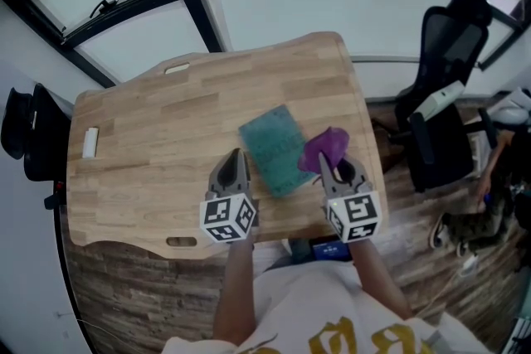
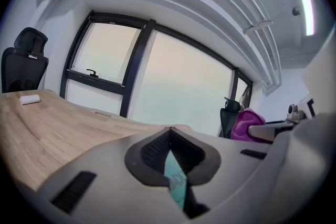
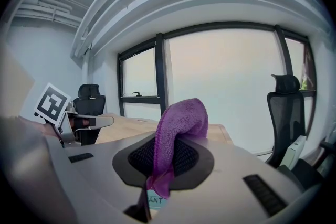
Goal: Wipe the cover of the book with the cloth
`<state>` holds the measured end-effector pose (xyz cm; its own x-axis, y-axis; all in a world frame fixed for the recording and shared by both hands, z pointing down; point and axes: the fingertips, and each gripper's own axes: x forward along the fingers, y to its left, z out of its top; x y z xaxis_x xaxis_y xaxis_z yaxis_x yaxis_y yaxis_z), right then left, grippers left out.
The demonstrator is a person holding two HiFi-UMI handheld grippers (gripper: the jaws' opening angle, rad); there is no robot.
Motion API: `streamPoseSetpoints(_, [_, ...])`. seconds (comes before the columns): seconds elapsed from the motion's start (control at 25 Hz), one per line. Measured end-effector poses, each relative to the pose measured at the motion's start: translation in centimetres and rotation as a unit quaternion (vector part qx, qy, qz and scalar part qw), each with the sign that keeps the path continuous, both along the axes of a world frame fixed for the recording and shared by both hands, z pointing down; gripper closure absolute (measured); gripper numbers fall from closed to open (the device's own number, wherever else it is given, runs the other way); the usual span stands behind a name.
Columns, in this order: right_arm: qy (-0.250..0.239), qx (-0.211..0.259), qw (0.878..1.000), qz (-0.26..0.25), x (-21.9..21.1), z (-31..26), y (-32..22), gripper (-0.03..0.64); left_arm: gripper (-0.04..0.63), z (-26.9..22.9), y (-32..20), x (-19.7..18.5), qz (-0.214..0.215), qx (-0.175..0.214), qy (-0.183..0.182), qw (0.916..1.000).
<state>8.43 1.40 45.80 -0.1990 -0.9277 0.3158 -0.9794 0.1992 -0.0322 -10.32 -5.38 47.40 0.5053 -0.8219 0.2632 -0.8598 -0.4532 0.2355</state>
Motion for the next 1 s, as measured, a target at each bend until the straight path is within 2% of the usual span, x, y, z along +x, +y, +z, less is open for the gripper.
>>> streamPoseSetpoints(0.24, [-0.002, -0.007, 1.000, -0.002, 0.3, 0.6, -0.9, 0.584, 0.595, 1.1, -0.9, 0.3, 0.000, -0.012, -0.010, 0.9999])
streamPoseSetpoints(0.68, [-0.002, -0.017, 1.000, -0.023, -0.6, 1.7, -3.9, 0.584, 0.595, 4.4, -3.2, -0.3, -0.004, -0.059, -0.005, 0.9982])
streamPoseSetpoints(1.0, [-0.005, -0.050, 0.998, -0.029, -0.9, 4.1, -5.9, 0.584, 0.595, 6.9, -4.9, -0.9, -0.011, -0.092, -0.015, 0.9955])
